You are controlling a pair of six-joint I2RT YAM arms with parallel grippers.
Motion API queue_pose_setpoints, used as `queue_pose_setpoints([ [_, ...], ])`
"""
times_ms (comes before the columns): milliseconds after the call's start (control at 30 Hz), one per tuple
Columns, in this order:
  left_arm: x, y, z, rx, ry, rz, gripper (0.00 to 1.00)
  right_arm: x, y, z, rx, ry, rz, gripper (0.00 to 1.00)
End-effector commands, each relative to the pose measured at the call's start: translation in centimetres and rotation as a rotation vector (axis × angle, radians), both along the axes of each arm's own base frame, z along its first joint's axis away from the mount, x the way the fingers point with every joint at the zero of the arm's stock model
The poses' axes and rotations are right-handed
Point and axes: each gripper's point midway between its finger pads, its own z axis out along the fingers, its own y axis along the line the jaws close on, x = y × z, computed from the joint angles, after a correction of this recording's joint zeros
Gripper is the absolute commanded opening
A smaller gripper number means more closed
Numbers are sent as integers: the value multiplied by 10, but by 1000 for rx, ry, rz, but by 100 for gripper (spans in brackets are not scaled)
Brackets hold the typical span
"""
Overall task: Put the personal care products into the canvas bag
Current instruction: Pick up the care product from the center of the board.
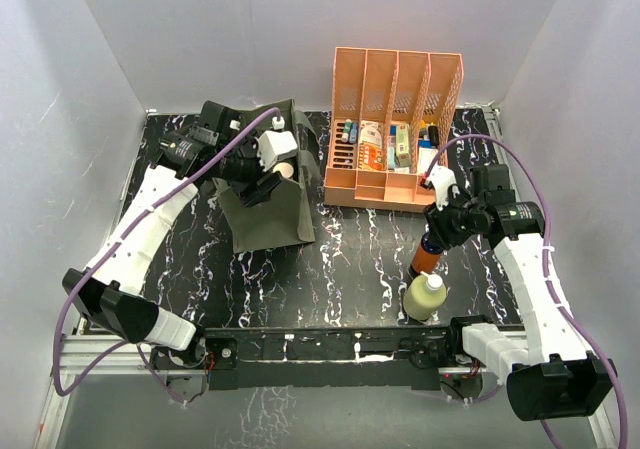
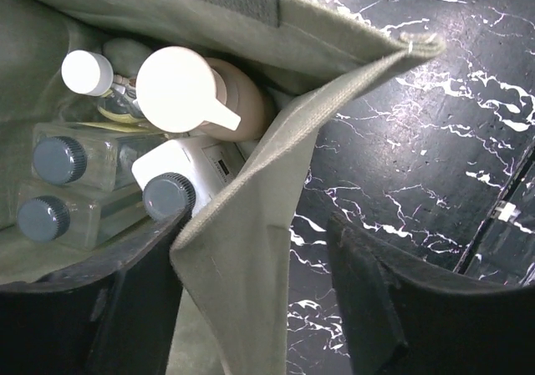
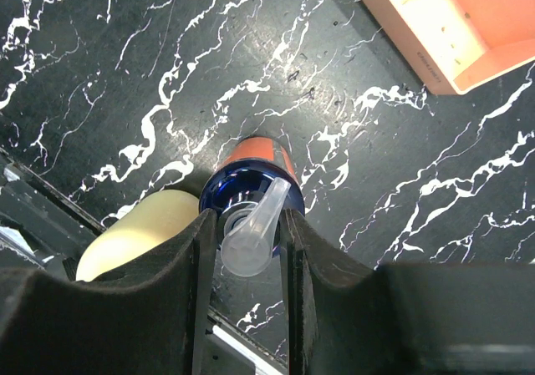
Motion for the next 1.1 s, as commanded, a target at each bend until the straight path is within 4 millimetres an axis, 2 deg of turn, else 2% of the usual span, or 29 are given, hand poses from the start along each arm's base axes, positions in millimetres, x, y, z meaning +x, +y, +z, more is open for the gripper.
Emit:
queue_pose_setpoints([
  [0, -14, -4, -3, 3, 26, -38, 58, 28, 6, 53, 33, -198, 3, 8],
  [67, -18, -8, -1, -9, 22, -51, 49, 30, 8, 59, 41, -214, 10, 8],
  [300, -28, -18, 1, -34, 44, -58, 0, 37, 22, 87, 101, -269, 66, 8],
  [500, -37, -29, 10, -79, 64, -58, 0, 49, 37, 120, 171, -350, 114, 8],
  [700, -38, -31, 20, -114, 54, -40, 0, 63, 56, 164, 253, -454, 160, 8],
  [833, -35, -29, 15, -101, 42, -23, 19, 72, 73, 199, 317, -528, 183, 8],
  [967, -32, -30, 18, -116, 29, -11, 28, 83, 90, 240, 380, -595, 219, 8],
  [1067, -29, -30, 24, -126, 15, 0, 39, 89, 102, 272, 423, -649, 239, 8],
])
